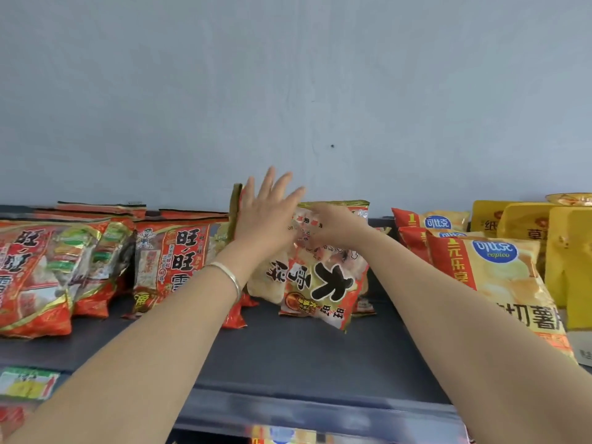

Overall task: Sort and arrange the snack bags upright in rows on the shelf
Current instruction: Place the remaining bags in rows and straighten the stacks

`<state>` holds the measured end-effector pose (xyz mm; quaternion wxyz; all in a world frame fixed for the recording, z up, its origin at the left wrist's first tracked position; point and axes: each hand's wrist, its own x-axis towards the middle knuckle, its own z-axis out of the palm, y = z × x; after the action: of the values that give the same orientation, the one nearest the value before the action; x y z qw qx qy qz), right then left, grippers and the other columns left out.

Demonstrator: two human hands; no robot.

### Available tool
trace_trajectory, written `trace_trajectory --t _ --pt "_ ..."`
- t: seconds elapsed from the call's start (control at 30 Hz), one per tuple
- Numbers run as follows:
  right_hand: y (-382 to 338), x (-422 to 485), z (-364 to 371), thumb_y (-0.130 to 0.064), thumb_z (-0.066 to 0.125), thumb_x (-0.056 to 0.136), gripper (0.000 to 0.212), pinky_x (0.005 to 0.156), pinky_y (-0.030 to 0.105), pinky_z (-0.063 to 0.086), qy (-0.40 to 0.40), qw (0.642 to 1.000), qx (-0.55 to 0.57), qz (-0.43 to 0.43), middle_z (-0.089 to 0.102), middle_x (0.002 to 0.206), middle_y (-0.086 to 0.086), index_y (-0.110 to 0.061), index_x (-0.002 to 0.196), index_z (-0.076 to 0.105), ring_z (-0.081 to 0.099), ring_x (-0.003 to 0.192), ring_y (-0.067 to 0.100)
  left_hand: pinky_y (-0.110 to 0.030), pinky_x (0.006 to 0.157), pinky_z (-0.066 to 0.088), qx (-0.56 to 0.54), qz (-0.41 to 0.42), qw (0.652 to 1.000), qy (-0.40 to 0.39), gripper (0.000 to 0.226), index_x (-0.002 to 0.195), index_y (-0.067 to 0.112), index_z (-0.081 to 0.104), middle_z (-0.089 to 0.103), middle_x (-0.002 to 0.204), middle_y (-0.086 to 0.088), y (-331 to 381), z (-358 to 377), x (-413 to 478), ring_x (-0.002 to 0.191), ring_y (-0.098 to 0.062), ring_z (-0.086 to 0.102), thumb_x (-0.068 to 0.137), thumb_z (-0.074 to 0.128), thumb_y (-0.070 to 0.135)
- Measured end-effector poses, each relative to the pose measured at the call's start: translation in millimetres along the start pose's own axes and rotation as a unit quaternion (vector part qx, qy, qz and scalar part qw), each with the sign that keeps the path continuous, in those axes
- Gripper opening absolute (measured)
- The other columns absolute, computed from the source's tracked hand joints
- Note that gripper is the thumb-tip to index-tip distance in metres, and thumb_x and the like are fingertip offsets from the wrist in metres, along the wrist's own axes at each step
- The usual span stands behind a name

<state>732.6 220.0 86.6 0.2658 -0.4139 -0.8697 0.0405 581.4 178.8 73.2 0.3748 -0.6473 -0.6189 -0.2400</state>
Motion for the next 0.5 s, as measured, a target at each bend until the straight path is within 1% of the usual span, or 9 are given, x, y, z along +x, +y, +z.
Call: trace_trajectory --t 0.03,0.1,0.13,0.17,0.2,0.27,0.37,0.43,0.5 --pt "-4.7 1.7 -1.0 -0.030 0.074 0.074 0.067 0.090 0.041 0.050 -0.018 0.999 -0.035 -0.015 0.058 0.129 0.004 -0.017 0.134 0.048 0.056 0.113 0.024 -0.057 0.113 -0.009 0.013 0.013 0.999 -0.050 0.065 0.141 0.035 0.032 0.021 0.155 0.002 -0.1 -3.0 4.6 0.146 -0.024 0.002 0.083 0.062 0.042" --pt "-10.3 2.4 -1.8 -0.031 0.073 0.074 0.052 0.088 0.043 0.050 -0.047 0.995 -0.082 -0.032 0.065 0.114 0.002 -0.015 0.121 0.057 0.060 0.103 0.023 -0.059 0.112 0.000 0.008 0.023 0.987 -0.159 0.053 0.129 0.035 0.047 0.049 0.137 0.007 0.8 -8.5 11.4 0.136 -0.019 0.032 0.080 0.061 0.049" --pt "-10.7 2.2 -0.7 -0.032 0.073 0.074 0.046 0.084 0.040 0.050 -0.058 0.993 -0.096 -0.033 0.066 0.106 0.000 -0.014 0.114 0.059 0.060 0.097 0.021 -0.056 0.111 0.014 -0.005 0.018 0.977 -0.212 0.053 0.124 0.032 0.050 0.057 0.126 0.009 1.4 -10.1 12.7 0.125 -0.018 0.045 0.077 0.063 0.054" --pt "-9.3 1.8 1.3 -0.034 0.073 0.075 0.041 0.079 0.036 0.050 -0.065 0.992 -0.106 -0.033 0.065 0.099 -0.002 -0.014 0.108 0.060 0.059 0.092 0.020 -0.050 0.104 0.029 -0.016 0.009 0.966 -0.257 0.057 0.122 0.030 0.050 0.060 0.121 0.009 1.9 -10.3 12.4 0.116 -0.018 0.052 0.075 0.064 0.059" --pt "-6.6 1.1 4.1 -0.036 0.073 0.076 0.039 0.075 0.033 0.048 -0.069 0.990 -0.115 -0.036 0.064 0.096 -0.003 -0.015 0.105 0.059 0.058 0.088 0.019 -0.043 0.094 0.038 -0.019 0.005 0.958 -0.286 0.062 0.121 0.028 0.049 0.060 0.121 0.008 2.4 -8.7 11.0 0.112 -0.019 0.054 0.073 0.064 0.063" --pt "1.4 -0.5 10.2 -0.041 0.072 0.078 0.045 0.084 0.038 0.048 -0.070 0.989 -0.127 -0.034 0.064 0.107 -0.003 -0.018 0.114 0.058 0.059 0.095 0.018 -0.040 0.087 0.041 -0.019 0.014 0.954 -0.299 0.066 0.123 0.026 0.048 0.058 0.124 0.007 3.7 -1.3 5.5 0.114 -0.020 0.054 0.072 0.064 0.064" --pt "15.1 -1.8 11.4 -0.053 0.066 0.079 0.054 0.097 0.046 0.043 -0.031 0.994 -0.099 -0.016 0.062 0.119 -0.007 -0.025 0.124 0.056 0.058 0.108 0.017 -0.038 0.084 0.048 -0.053 0.021 0.964 -0.259 0.054 0.115 0.025 0.052 0.060 0.120 0.005 1.4 10.2 3.5 0.106 -0.020 0.057 0.075 0.064 0.059" --pt "21.7 -2.1 6.6 -0.062 0.058 0.081 0.050 0.103 0.050 0.035 0.035 0.995 -0.098 -0.004 0.063 0.118 -0.008 -0.028 0.118 0.060 0.057 0.112 0.016 -0.035 0.078 0.051 -0.073 0.010 0.970 -0.230 0.048 0.109 0.024 0.055 0.063 0.114 0.004 -3.3 13.5 5.5 0.097 -0.017 0.059 0.076 0.064 0.057" --pt "28.2 -2.5 1.9 -0.062 0.048 0.087 0.048 0.110 0.057 0.020 0.137 0.982 -0.129 0.015 0.059 0.127 -0.004 -0.029 0.119 0.061 0.050 0.122 0.020 -0.034 0.082 0.050 -0.120 -0.031 0.970 -0.209 0.053 0.119 0.025 0.056 0.062 0.121 0.004 -10.5 15.5 8.0 0.104 -0.017 0.059 0.077 0.066 0.054"
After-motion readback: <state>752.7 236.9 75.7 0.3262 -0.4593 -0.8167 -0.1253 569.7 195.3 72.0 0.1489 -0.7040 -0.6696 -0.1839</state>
